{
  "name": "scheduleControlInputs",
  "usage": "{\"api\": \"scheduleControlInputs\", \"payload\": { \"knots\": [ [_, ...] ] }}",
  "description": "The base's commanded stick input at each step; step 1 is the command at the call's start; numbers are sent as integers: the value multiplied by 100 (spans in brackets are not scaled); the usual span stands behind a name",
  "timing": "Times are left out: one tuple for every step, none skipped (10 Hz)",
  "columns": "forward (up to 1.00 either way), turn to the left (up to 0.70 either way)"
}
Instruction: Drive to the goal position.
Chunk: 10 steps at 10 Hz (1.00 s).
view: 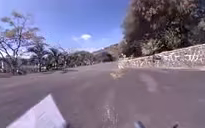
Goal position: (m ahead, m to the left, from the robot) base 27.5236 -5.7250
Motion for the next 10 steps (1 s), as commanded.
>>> {"api": "scheduleControlInputs", "payload": {
  "knots": [
    [50,0],
    [50,0],
    [50,-3],
    [50,-50],
    [50,-50],
    [50,-50],
    [50,-50],
    [50,-50],
    [50,-50],
    [50,-13]
  ]
}}
